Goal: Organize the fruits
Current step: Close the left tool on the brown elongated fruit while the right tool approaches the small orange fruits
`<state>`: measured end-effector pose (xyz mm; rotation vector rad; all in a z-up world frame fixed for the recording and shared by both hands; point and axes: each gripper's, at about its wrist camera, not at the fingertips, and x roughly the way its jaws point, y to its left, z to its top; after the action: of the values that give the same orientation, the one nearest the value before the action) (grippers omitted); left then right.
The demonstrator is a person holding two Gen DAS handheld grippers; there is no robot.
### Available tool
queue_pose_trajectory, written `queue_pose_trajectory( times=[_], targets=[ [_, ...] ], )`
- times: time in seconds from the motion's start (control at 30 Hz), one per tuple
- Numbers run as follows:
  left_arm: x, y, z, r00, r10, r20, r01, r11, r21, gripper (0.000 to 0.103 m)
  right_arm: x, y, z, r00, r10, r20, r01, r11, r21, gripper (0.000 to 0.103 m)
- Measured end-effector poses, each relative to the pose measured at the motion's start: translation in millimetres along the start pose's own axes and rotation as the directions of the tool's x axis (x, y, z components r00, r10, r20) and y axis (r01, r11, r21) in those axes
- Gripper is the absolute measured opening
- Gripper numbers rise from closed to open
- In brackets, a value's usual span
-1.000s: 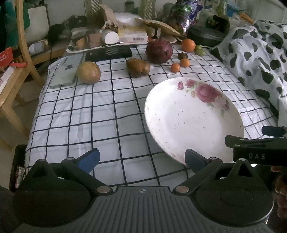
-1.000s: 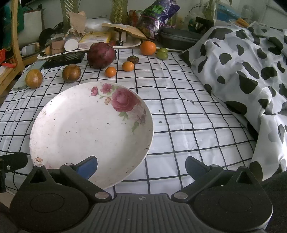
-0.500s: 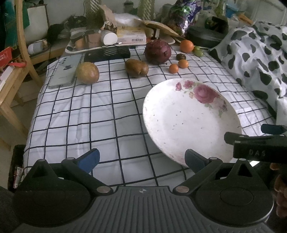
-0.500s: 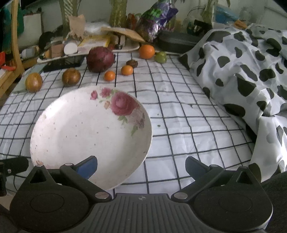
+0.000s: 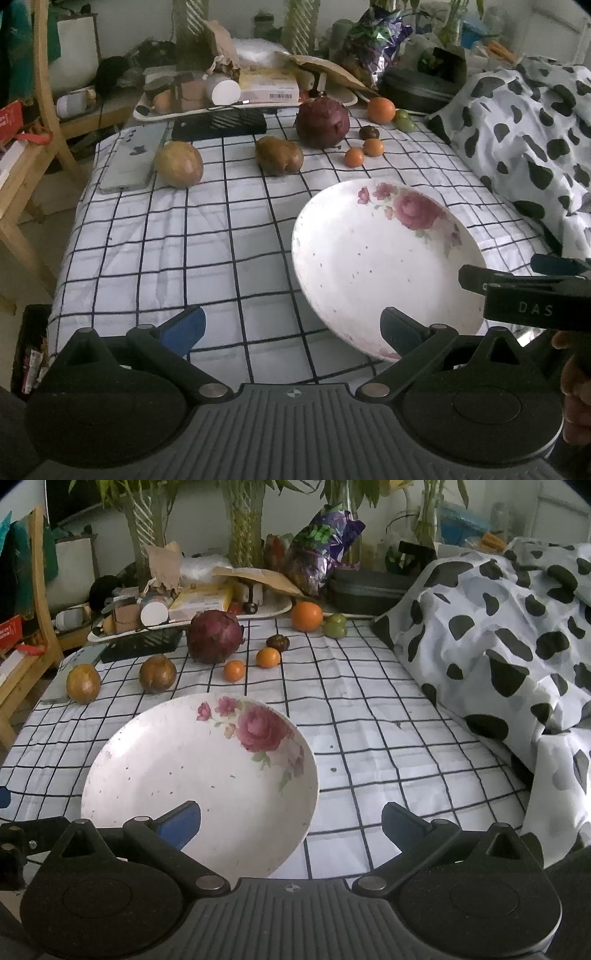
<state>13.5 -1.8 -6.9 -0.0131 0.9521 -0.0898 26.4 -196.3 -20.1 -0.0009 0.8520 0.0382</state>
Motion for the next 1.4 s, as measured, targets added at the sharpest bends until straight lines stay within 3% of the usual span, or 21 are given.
queue_pose_trajectory(
  times=[0.53, 0.97, 1.4],
  targets=[
    [-0.9, 6.1, 22.4, 0.997, 0.025, 0.075, -0.033, 0.994, 0.104, 0.102, 21.5, 10.1, 18.4, 0.997, -0.074, 0.015, 0.075, 0.993, -0.093, 0.103],
    [15.5, 31.0, 52.1, 0.985, 0.055, 0.162, -0.066, 0.996, 0.064, 0.102, 47.7, 7.9, 41.0, 0.997, -0.08, 0.002, 0.08, 0.991, -0.106, 0.103],
    [54.1, 57.6, 85.9, 0.994, 0.017, 0.112, -0.023, 0.998, 0.051, 0.102, 84.2, -6.2, 73.9, 0.997, -0.07, -0.017, 0.068, 0.994, -0.083, 0.103]
  ],
)
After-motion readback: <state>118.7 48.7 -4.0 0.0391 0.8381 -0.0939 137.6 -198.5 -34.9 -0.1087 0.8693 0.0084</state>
